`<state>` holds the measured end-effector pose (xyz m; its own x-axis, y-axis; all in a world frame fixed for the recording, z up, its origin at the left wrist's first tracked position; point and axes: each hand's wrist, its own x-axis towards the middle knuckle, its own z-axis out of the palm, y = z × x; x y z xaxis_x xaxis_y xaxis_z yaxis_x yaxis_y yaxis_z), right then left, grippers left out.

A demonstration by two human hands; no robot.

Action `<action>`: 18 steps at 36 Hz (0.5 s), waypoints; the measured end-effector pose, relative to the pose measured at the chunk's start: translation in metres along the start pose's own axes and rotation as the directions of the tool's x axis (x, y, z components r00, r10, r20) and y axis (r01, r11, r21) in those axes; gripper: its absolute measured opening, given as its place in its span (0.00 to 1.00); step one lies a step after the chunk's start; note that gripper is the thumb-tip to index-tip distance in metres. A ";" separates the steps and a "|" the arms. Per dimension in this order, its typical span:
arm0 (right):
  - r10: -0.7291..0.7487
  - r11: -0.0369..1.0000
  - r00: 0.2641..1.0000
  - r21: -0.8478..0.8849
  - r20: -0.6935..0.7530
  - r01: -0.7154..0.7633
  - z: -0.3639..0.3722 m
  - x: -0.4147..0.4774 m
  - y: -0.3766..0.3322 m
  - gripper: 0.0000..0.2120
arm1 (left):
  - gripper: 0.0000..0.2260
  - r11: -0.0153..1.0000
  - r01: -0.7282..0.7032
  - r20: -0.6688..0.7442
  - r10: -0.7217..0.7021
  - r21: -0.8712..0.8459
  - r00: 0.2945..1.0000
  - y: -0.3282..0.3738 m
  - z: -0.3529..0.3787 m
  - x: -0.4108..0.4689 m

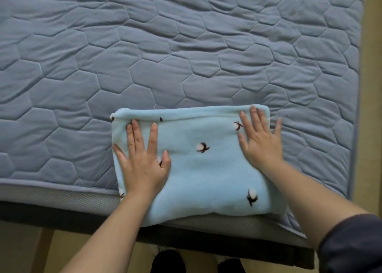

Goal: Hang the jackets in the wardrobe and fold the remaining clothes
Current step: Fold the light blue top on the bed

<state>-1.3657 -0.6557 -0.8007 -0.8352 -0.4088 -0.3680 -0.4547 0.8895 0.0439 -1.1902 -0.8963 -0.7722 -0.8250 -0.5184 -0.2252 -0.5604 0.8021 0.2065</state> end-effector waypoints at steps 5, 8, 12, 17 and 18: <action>0.397 0.911 0.915 0.088 0.078 -0.403 -0.015 -0.023 0.042 0.30 | 0.33 0.996 0.075 -0.035 -0.077 -0.053 0.996 -0.003 -0.006 -0.005; 0.269 0.923 0.962 0.276 0.038 -0.269 -0.027 -0.050 0.044 0.22 | 0.35 0.975 0.179 -0.028 -0.184 -0.130 0.982 -0.005 -0.015 -0.007; 0.212 0.744 0.964 0.613 0.161 -0.266 -0.036 -0.068 0.033 0.08 | 0.36 0.959 0.215 -0.017 -0.222 -0.184 0.975 -0.007 -0.026 -0.008; 0.507 0.361 0.823 0.803 0.257 -0.474 -0.052 -0.053 0.024 0.15 | 0.35 0.965 0.223 0.003 -0.224 -0.136 0.975 -0.002 -0.038 -0.010; 0.527 0.235 0.794 0.846 0.303 -0.479 -0.057 -0.049 0.022 0.15 | 0.35 0.971 0.214 0.003 -0.215 -0.109 0.977 0.000 -0.041 -0.011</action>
<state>-1.3528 -0.6280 -0.7285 -0.8089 0.2059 -0.5506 0.5548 0.5771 -0.5993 -1.1847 -0.9026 -0.7310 -0.6850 -0.6778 -0.2671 -0.7285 0.6353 0.2563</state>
